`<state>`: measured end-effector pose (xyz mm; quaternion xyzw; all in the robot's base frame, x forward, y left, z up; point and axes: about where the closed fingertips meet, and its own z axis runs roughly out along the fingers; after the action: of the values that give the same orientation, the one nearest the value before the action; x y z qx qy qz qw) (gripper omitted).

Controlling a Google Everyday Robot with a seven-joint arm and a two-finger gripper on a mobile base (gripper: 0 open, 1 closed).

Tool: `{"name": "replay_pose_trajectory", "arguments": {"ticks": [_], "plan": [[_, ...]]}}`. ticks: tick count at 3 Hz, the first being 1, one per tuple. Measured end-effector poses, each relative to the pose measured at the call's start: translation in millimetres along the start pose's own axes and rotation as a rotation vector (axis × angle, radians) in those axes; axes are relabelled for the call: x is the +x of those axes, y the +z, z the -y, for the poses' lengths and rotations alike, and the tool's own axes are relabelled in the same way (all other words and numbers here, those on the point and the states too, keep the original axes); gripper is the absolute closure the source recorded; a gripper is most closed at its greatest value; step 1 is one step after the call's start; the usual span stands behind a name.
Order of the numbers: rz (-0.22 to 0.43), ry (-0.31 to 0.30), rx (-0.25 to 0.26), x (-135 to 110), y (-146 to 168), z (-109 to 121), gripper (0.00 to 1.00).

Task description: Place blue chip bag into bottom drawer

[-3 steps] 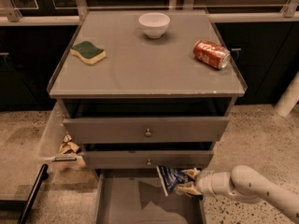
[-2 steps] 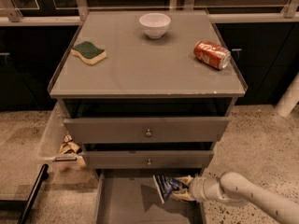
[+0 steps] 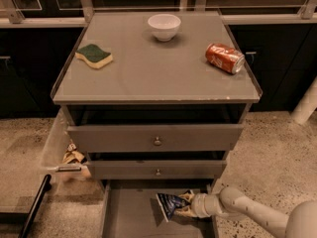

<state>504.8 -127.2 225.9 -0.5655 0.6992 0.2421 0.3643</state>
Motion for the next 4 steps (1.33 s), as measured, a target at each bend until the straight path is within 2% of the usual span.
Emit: {"name": "replay_pose_trajectory", "arguments": {"ticks": [1, 2, 3, 4], "plan": [[-0.007, -0.046, 0.043, 14.1, 24.1, 4.0, 1.00], [-0.015, -0.036, 0.137, 22.5, 39.7, 9.4, 1.00], [-0.020, -0.012, 0.188, 29.5, 49.1, 17.8, 1.00], [-0.020, -0.012, 0.188, 29.8, 49.3, 17.9, 0.81]]}}
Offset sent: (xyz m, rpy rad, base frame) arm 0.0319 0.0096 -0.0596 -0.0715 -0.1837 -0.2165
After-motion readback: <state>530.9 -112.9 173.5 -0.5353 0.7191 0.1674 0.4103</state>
